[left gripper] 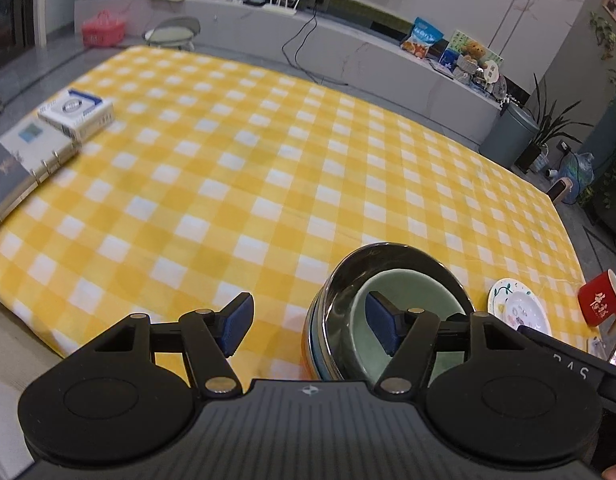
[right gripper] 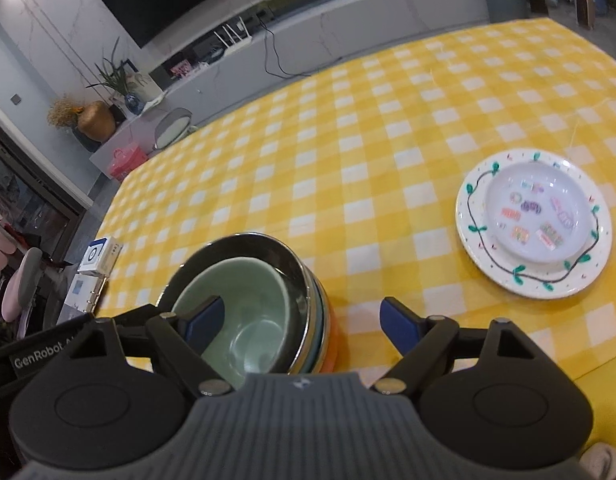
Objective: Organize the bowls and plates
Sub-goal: 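Move both tools to the nested bowl stack and close on its rim, then lift the bowl stack with both tools and carry it over the plate stack, then lower the bowl stack onto the plate stack, open both tools and withdraw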
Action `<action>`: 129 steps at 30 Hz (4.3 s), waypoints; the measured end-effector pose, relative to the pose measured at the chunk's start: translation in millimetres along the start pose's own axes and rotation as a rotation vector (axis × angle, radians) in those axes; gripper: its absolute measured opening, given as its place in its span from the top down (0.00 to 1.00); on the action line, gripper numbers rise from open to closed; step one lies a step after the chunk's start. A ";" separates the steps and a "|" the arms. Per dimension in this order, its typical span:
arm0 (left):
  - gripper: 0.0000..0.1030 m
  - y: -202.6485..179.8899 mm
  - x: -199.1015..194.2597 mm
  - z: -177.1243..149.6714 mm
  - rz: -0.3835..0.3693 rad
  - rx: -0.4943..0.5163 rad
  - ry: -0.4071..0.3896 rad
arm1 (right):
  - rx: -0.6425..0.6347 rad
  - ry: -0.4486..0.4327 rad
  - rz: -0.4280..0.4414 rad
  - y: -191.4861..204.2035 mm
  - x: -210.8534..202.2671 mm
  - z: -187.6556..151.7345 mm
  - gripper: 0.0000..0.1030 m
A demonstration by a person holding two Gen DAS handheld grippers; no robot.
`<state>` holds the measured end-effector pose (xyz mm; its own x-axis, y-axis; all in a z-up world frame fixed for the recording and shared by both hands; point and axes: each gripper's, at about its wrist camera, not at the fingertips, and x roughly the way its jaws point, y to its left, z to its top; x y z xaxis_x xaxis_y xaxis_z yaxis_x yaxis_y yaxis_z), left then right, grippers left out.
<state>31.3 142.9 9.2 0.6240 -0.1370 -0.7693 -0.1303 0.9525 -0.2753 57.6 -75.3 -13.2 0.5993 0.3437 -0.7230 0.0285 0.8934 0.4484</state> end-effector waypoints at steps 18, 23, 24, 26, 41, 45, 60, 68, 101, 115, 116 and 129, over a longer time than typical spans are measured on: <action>0.29 11.5 45.6 -7.1 -0.104 -0.129 0.191 | 0.139 0.128 0.063 -25.1 41.7 -3.5 0.39; 0.31 8.0 54.1 -6.7 -0.101 -0.125 0.221 | 0.165 0.150 0.100 -28.6 47.2 -4.5 0.46; 0.31 7.6 55.0 -7.0 -0.106 -0.126 0.223 | 0.165 0.152 0.101 -28.7 47.7 -4.8 0.46; 0.35 7.0 56.1 -6.4 -0.120 -0.126 0.221 | 0.164 0.154 0.109 -28.9 47.1 -4.8 0.48; 0.41 6.3 58.7 -3.3 -0.140 -0.139 0.224 | 0.149 0.177 0.144 -27.5 51.0 -4.8 0.56; 0.43 9.5 58.1 -3.8 -0.152 -0.150 0.225 | 0.166 0.177 0.157 -33.5 49.4 -6.0 0.57; 0.43 -25.8 32.4 -6.0 -0.167 -0.125 0.188 | 0.191 0.136 0.177 -53.1 7.4 1.1 0.58; 0.43 -71.7 26.5 -8.3 -0.205 -0.113 0.169 | 0.171 0.097 0.173 -83.0 -29.3 23.2 0.58; 0.46 -201.4 123.0 2.8 -0.227 -0.078 0.307 | 0.302 0.125 0.120 -223.9 -24.8 102.3 0.58; 0.47 -199.1 130.5 -0.4 -0.256 -0.068 0.299 | 0.254 0.097 0.080 -221.5 -19.4 100.4 0.54; 0.46 -200.1 129.7 -1.2 -0.254 -0.060 0.294 | 0.239 0.091 0.074 -218.4 -20.3 99.6 0.51; 0.32 -203.6 109.2 -1.6 -0.244 -0.027 0.203 | 0.196 0.010 0.028 -209.5 -39.3 97.0 0.29</action>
<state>124.7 -66.4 -19.7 0.4729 -0.4150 -0.7773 -0.0179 0.8774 -0.4793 105.8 -304.0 -27.7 0.5937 0.3716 -0.7137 0.1676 0.8104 0.5614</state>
